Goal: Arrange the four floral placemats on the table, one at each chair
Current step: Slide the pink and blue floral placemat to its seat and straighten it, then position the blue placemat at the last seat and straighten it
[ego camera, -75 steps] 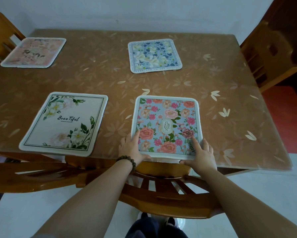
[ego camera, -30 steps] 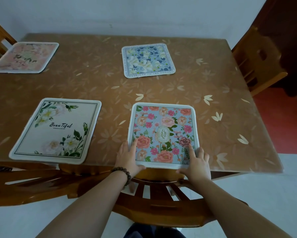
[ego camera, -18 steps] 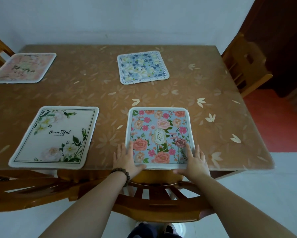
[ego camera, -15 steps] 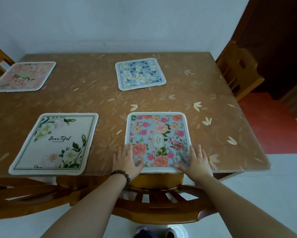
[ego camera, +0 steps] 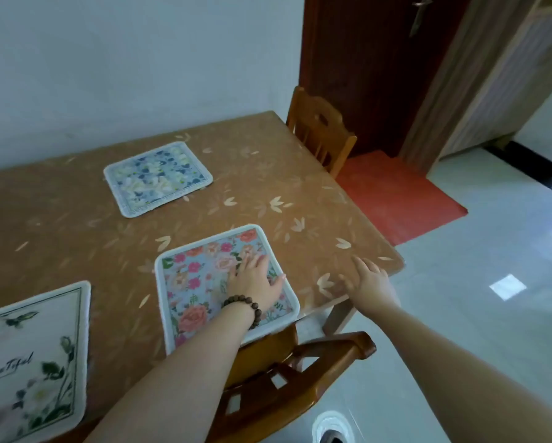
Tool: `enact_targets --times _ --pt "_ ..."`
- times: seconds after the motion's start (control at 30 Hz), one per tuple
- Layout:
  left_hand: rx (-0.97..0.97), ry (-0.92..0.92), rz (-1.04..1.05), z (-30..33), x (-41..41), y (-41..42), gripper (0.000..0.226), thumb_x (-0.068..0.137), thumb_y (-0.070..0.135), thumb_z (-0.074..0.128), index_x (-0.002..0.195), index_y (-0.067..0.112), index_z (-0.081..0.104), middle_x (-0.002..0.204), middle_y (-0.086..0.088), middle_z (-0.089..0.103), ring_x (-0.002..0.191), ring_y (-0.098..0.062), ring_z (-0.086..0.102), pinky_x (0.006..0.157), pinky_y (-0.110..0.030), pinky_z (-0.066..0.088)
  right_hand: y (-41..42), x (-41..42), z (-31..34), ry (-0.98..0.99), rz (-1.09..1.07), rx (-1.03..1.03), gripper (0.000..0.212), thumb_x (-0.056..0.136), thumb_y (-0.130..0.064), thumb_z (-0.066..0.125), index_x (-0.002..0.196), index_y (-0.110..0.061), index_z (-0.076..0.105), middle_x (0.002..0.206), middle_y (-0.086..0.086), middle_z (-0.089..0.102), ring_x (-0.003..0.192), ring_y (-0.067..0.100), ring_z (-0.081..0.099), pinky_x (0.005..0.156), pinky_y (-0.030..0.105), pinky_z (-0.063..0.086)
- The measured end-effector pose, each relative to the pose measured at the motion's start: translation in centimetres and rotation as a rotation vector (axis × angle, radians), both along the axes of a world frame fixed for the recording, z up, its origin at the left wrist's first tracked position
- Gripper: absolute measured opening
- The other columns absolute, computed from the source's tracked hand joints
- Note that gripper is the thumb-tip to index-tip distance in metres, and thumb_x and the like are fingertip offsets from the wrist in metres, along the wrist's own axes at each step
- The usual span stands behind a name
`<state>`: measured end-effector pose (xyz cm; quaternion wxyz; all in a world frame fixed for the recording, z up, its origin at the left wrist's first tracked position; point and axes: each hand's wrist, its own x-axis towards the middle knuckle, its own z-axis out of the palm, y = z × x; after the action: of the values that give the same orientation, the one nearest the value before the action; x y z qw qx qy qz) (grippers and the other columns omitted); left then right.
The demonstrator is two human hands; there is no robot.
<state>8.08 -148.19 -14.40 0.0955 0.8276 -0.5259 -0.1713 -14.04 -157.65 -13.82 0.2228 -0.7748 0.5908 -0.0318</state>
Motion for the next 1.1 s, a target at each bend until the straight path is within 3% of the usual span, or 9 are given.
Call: enact_targets --times 0.27,0.5,0.87,1.1 --pt "-0.092 -0.061 -0.174 1.8 -7.9 -9.9 0.066 0.089 0.058 0.032 0.145 0.023 0.027 0.155 0.002 0.023 0.143 -0.016 0.009 0.115 -0.044 0.01 -5.8 -7.2 3.0 -0.03 -0.129 -0.078 0.058 0.095 -0.045 0.04 0.146 -0.02 0.029 0.154 0.007 0.027 0.137 0.032 0.026 0.108 0.048 0.031" --pt "-0.086 -0.103 -0.197 1.5 -14.8 -19.5 0.068 0.089 0.059 0.031 0.146 0.022 0.025 0.155 0.001 0.023 0.143 -0.017 0.01 0.115 -0.044 0.014 -15.4 -13.6 2.4 -0.06 -0.138 -0.103 0.054 0.095 -0.04 0.042 0.145 -0.022 0.031 0.156 0.006 0.022 0.14 0.029 0.021 0.11 0.047 0.029" --pt "-0.126 -0.158 -0.007 4.2 -22.5 -38.2 0.068 0.089 0.058 0.035 0.145 0.02 0.029 0.153 -0.002 0.027 0.142 -0.02 0.016 0.113 -0.047 0.021 -37.3 -24.8 3.9 -0.044 0.004 -0.144 0.055 0.094 -0.041 0.045 0.144 -0.022 0.032 0.157 0.008 0.02 0.143 0.027 0.017 0.115 0.044 0.022" --pt "-0.163 -0.236 0.143 6.7 -20.7 -44.4 0.063 0.091 0.054 0.038 0.142 0.017 0.033 0.15 -0.004 0.033 0.141 -0.022 0.019 0.112 -0.049 0.021 -47.3 -23.1 6.0 -0.065 0.127 -0.183 0.054 0.095 -0.04 0.044 0.145 -0.023 0.031 0.156 0.008 0.022 0.144 0.025 0.013 0.117 0.044 0.016"
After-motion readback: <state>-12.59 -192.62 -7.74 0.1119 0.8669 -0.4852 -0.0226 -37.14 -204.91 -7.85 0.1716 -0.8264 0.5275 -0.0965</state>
